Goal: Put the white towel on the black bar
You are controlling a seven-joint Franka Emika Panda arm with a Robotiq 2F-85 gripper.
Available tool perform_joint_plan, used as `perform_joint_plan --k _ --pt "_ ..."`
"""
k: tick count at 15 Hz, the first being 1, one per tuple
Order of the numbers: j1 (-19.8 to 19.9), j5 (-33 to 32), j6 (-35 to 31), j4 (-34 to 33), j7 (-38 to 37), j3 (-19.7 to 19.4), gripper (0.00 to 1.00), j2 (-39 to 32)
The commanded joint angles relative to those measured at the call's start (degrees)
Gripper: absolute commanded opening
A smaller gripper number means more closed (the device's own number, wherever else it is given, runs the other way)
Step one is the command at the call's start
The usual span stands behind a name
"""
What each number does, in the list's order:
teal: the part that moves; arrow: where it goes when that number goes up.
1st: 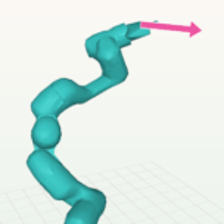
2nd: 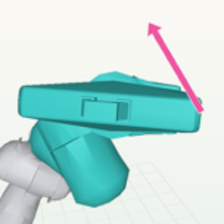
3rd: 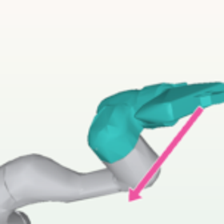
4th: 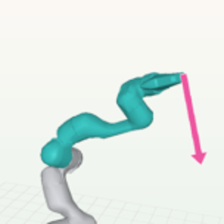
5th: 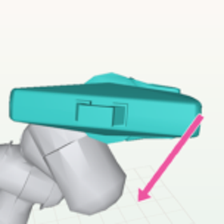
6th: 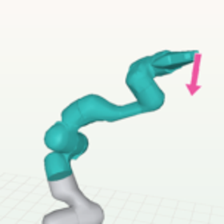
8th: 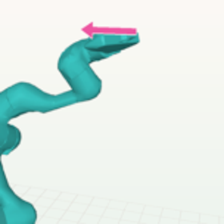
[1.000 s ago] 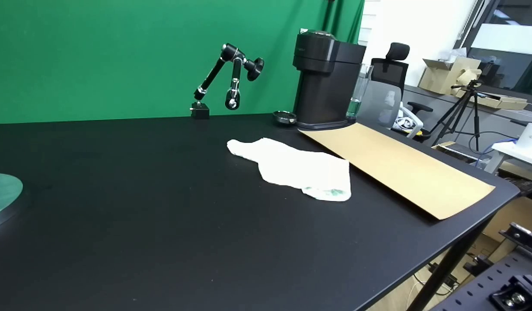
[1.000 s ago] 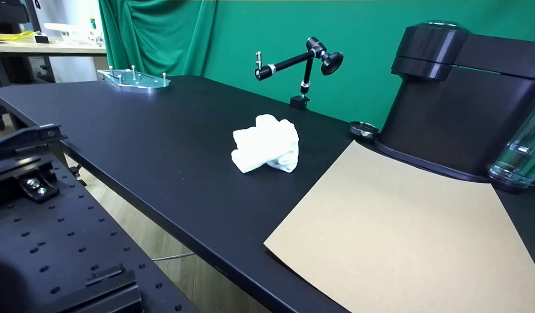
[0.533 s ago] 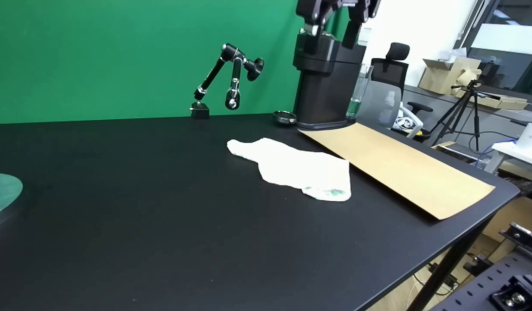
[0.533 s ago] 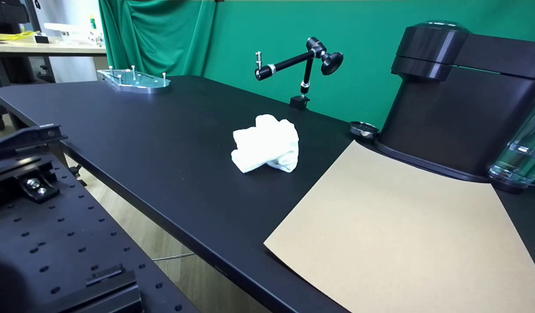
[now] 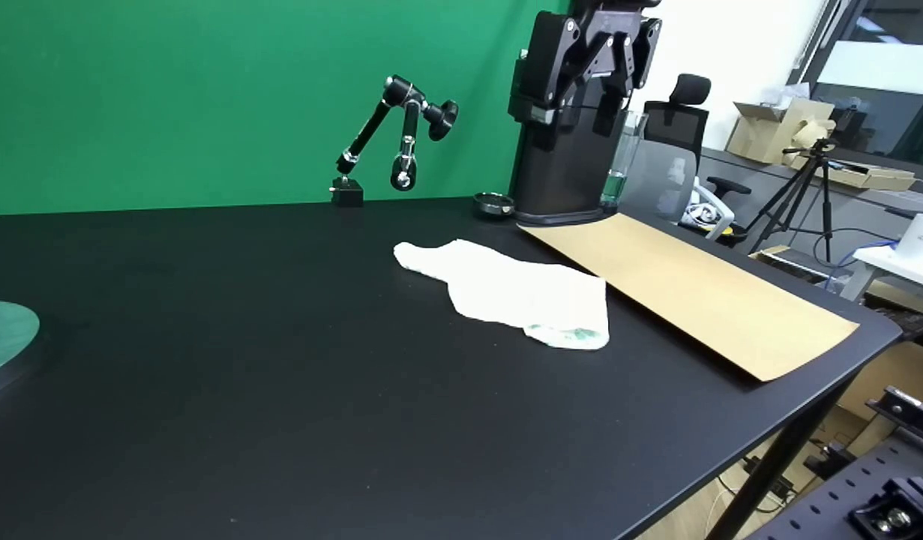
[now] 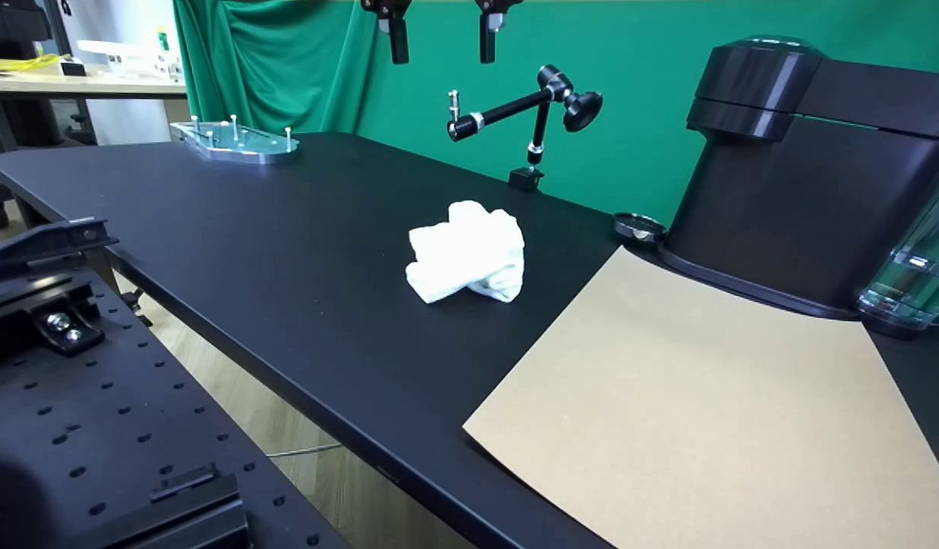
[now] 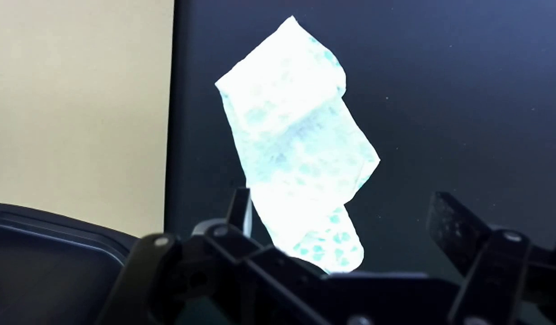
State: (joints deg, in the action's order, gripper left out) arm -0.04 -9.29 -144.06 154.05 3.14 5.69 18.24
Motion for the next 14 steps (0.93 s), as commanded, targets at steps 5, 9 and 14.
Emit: perform_joint_plan --k 5,9,14 --pt "2.3 -2.1 -2.9 -4.6 7.3 -6.1 1.00 -13.7" --pt "4.4 -4.2 -5.5 -9.1 8.8 -8.9 1.00 -23.1" --pt "4.5 -5.3 -6.4 -15.5 9.2 -10.2 1.00 -32.5"
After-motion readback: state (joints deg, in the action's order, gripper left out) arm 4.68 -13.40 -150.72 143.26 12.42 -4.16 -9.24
